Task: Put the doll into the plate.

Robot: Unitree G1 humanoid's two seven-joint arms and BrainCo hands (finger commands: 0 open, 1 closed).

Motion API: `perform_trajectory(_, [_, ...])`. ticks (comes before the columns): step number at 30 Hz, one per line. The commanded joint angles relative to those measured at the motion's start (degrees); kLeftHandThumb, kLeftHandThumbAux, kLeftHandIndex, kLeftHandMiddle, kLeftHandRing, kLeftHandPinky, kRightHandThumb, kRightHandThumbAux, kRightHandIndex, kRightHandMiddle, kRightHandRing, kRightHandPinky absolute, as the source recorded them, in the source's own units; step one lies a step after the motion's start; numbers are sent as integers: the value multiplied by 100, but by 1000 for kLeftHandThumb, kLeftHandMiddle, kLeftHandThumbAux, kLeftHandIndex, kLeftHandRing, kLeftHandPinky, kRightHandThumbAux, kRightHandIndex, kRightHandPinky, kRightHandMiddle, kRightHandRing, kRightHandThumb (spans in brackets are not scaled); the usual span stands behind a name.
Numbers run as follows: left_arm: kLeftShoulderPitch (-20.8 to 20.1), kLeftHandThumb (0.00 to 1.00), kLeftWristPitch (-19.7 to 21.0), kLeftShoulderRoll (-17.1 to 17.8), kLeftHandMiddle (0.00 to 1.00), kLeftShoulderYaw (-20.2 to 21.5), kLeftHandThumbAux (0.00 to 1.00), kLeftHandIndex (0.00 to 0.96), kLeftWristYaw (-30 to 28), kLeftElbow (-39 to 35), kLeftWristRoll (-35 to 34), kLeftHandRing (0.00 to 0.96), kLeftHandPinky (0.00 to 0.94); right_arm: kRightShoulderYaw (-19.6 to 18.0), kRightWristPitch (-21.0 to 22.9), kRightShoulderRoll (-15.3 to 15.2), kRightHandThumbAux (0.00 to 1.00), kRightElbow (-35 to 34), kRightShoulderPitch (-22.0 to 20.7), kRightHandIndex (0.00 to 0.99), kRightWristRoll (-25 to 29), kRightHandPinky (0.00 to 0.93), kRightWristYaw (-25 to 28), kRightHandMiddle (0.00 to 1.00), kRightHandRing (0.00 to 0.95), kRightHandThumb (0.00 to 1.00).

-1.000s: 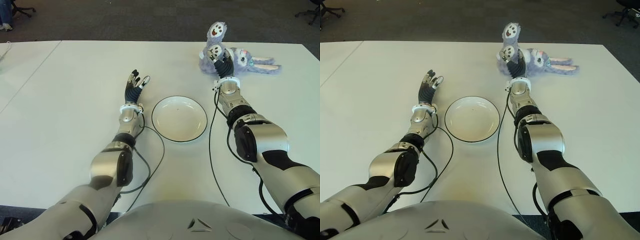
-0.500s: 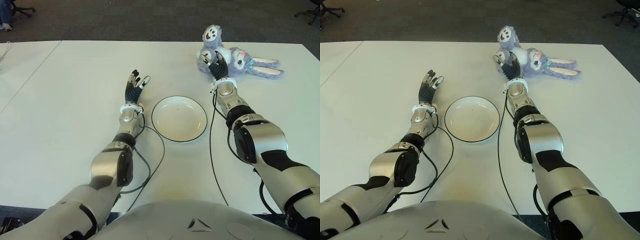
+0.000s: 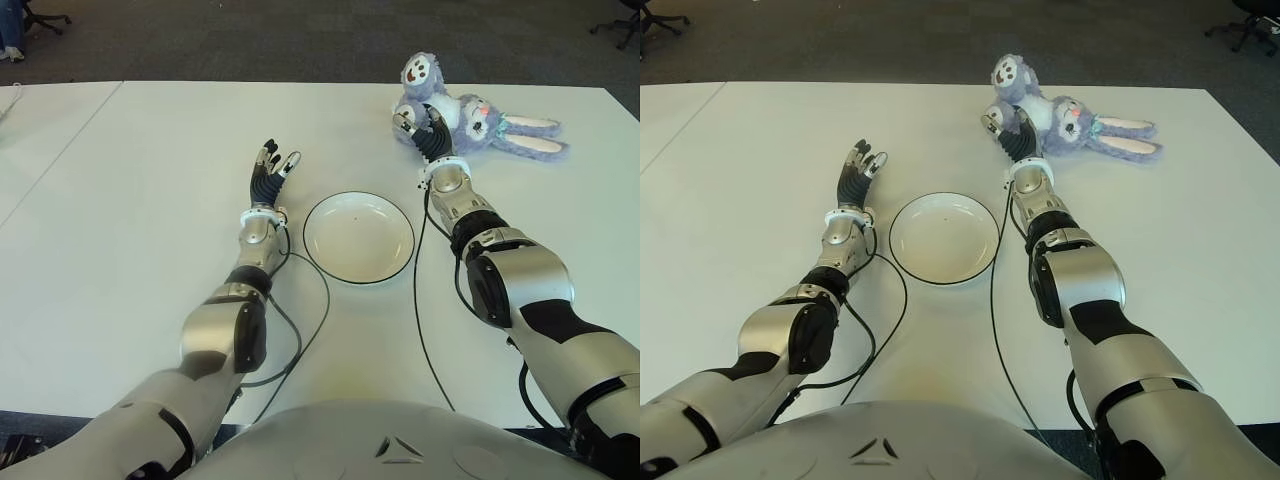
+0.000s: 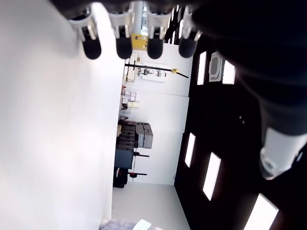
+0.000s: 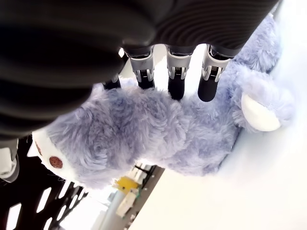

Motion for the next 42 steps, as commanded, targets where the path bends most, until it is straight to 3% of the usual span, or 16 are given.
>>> perform_trajectory(1, [1074,0,953,-319,0,70,609,0,96,828,-62,0,0,81,191,88,405,126,90,0,-126,0,-9,0,0,200])
perform_trajectory(9, [1063,0,981,-325,4,73,603,0,88,827,-65,0,0,193,145,-51,476,144,-1,17,-296,16,-296,0,0,235])
perform_trajectory(10, [1064,0,979,-325,4,73,592,0,87,827,-65,0,0,224,136,-73,497,148,-23,123,-335,93,-347,72,66,291])
perform_trajectory(12, [1063,0,984,-324,4,74,589,0,91,828,-65,0,0,333,126,-80,502,151,-35,154,-461,117,-537,93,86,310])
perform_trajectory(15, [1062,0,994,-334,5,91,577,0,92,829,-82,0,0,613,222,-91,518,168,-89,282,-783,158,-918,207,178,424])
perform_trajectory(16, [1064,0,994,-338,7,98,568,0,89,828,-91,0,0,682,266,-104,662,177,-115,381,-861,149,-981,243,196,619])
perform_trajectory(18, [1068,0,991,-336,10,103,564,0,88,824,-98,0,0,810,359,-153,702,202,-166,414,-1010,168,-1054,287,221,679])
perform_trajectory(19, [1065,0,1000,-332,10,96,563,0,95,825,-88,0,0,879,405,-183,706,217,-186,418,-1090,174,-1082,297,226,686])
perform_trajectory(21, [1067,0,996,-331,11,80,562,0,106,825,-68,0,0,972,448,-226,705,233,-204,422,-1197,279,-1144,333,293,690])
perform_trajectory(22, [1068,0,989,-330,9,74,556,0,108,825,-61,0,0,1001,455,-238,704,237,-207,424,-1232,394,-1172,392,384,693])
perform_trajectory(23, [1074,0,962,-332,9,63,555,0,106,823,-50,0,0,1014,433,-247,704,235,-204,425,-1254,414,-1232,402,399,694])
perform_trajectory(24, [1078,0,943,-333,6,56,545,0,105,822,-42,0,0,1022,417,-252,703,233,-202,427,-1269,526,-1274,488,489,698])
perform_trajectory(25, [1081,0,932,-334,6,52,543,0,104,821,-39,0,0,1026,407,-253,703,233,-200,427,-1276,556,-1300,510,512,699])
perform_trajectory(32, [1090,0,894,-336,8,6,535,0,129,822,6,0,0,679,388,-323,706,219,-256,431,-939,643,-1024,628,621,707])
perform_trajectory(42, [1060,0,934,-352,4,104,531,0,59,826,-99,0,0,28,393,-329,712,200,-292,430,-424,667,-621,651,657,707])
